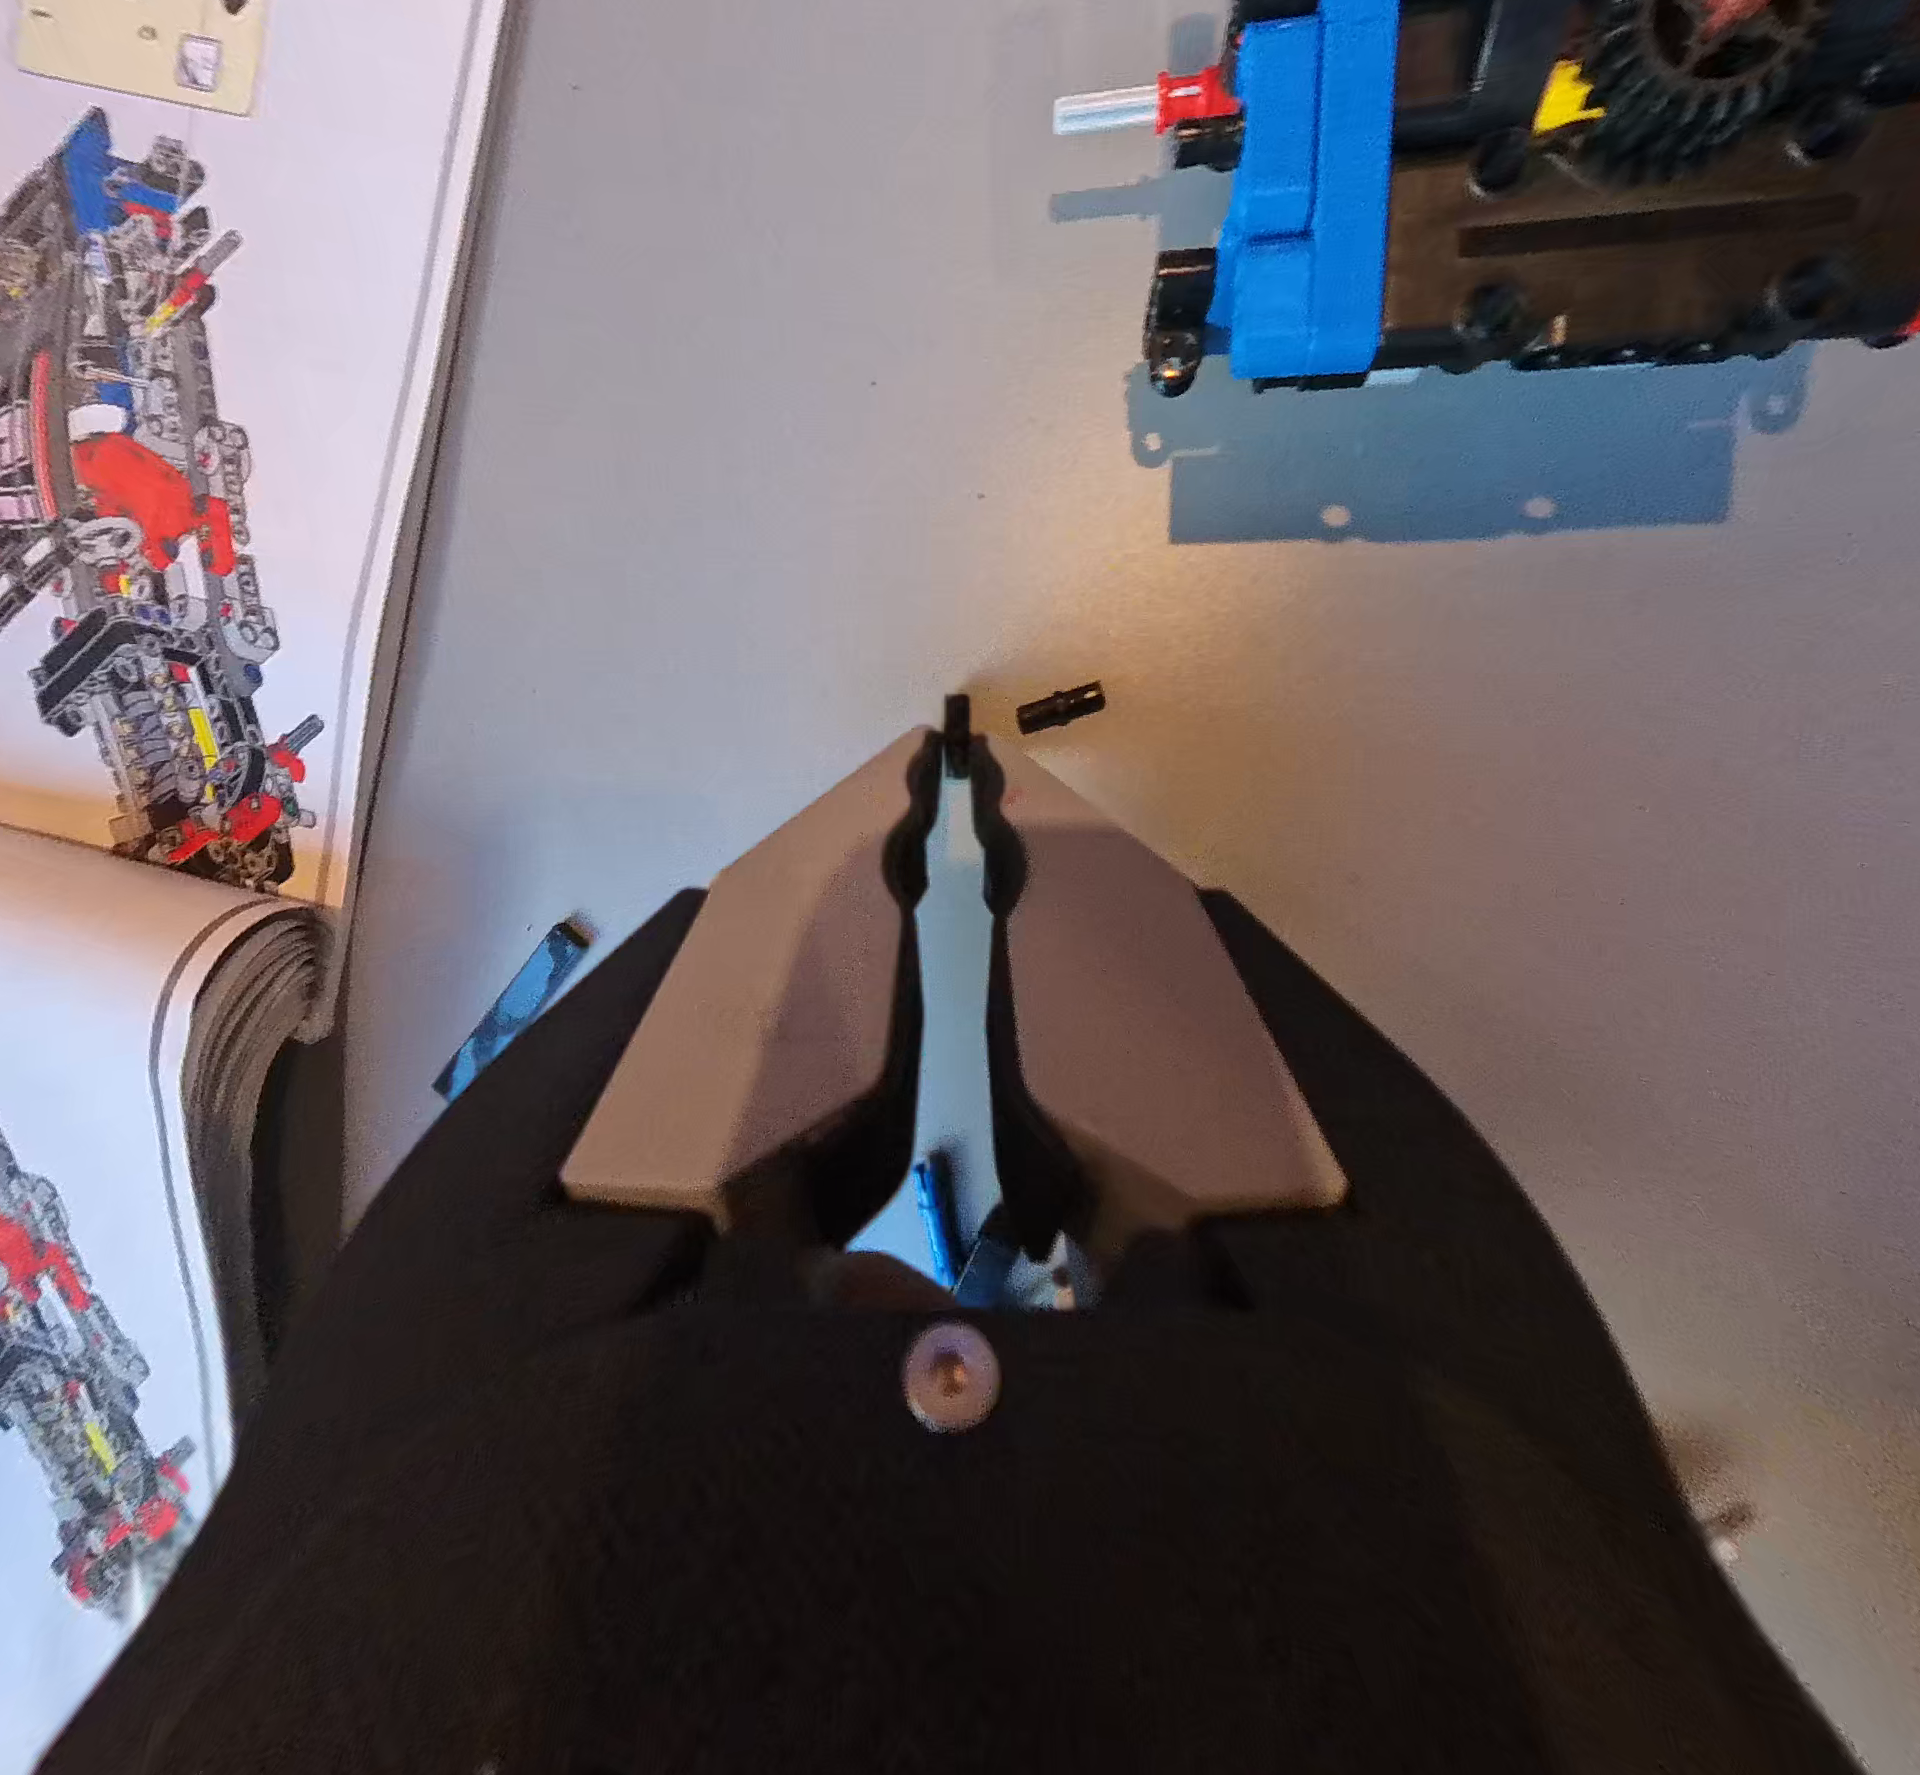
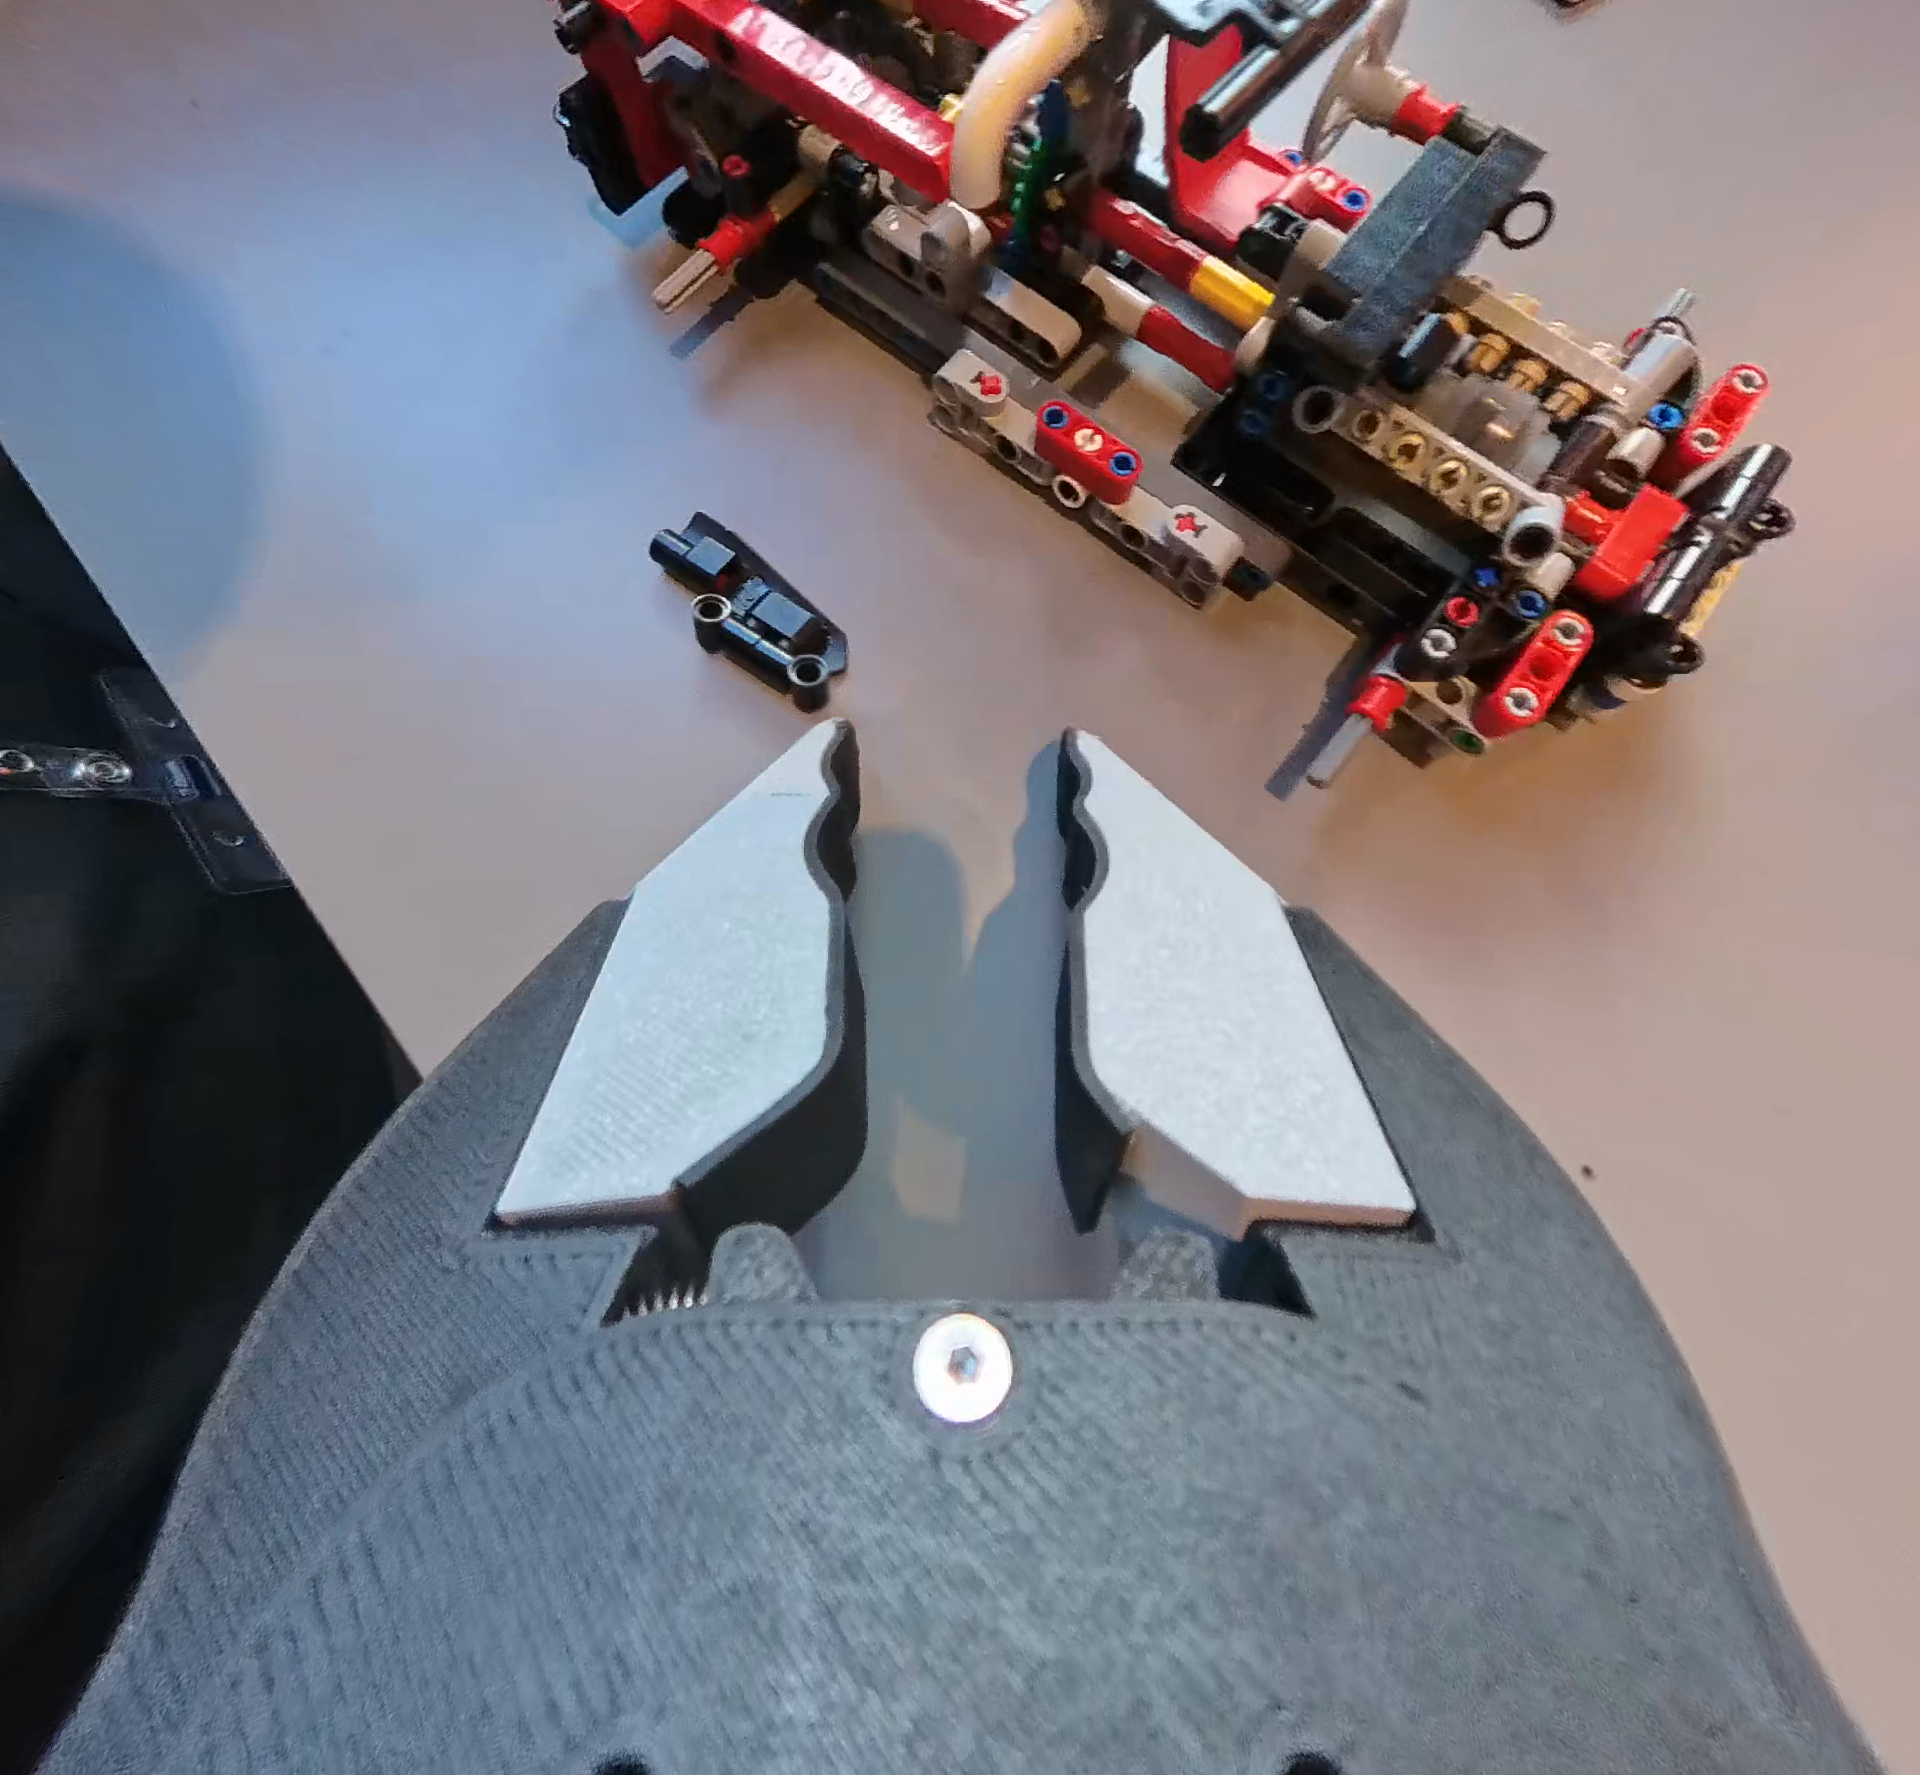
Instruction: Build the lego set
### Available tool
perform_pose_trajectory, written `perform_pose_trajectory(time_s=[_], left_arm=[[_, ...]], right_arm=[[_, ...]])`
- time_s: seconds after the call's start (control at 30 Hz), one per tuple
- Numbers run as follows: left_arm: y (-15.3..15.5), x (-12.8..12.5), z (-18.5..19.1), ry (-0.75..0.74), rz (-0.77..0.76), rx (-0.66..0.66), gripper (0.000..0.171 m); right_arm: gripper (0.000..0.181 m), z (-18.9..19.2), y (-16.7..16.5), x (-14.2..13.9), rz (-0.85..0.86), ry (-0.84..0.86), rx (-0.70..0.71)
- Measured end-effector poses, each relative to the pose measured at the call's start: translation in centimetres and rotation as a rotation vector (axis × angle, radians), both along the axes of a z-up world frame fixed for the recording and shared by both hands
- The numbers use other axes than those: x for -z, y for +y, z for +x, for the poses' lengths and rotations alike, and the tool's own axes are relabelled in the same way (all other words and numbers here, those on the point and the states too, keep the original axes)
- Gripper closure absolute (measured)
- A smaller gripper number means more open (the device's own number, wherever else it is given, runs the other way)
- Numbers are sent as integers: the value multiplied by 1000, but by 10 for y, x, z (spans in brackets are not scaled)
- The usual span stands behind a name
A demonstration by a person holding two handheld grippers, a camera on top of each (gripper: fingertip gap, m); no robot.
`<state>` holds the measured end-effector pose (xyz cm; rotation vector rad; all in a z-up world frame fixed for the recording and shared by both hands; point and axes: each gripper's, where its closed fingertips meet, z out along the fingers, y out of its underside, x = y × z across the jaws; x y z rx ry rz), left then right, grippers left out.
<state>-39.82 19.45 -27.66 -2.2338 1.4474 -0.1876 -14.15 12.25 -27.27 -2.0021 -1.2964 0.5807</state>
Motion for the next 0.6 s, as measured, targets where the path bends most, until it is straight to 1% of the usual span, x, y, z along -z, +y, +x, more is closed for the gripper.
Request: perform_pose_trajectory(time_s=[0.13, 0.2, 0.27, 0.33, 0.4, 0.43, 0.47, 0.53, 0.57, 0.6], left_arm=[[0, 0, -3, -36, 1, -54, 169], [0, -1, -12, -12, 49, -86, 170], [-9, -13, -6, -51, 93, -90, 170], [-27, -41, 20, -141, 167, -52, 170], [-52, -75, 59, -257, 261, 4, 170], [-66, -90, 82, -319, 300, 40, 170], [-76, -99, 101, -354, 348, 65, 171], [-95, -106, 137, -413, 406, 100, 171], [-103, -106, 153, -433, 422, 115, 171], [-108, -103, 165, -436, 443, 129, 170]], right_arm=[[147, 6, 7, -5, 12, 17, 19], [149, 5, 6, -14, 9, 56, 13], [157, -2, 1, -26, -4, 118, -18], [160, -14, -8, -39, -44, 187, -68], [167, -28, -22, -52, -119, 259, -141], [173, -35, -28, -60, -150, 297, -178], [173, -41, -34, -69, -170, 342, -214], [172, -54, -39, -88, -173, 426, -262], [172, -59, -41, -94, -160, 450, -281], [168, -63, -42, -97, -150, 453, -294]])
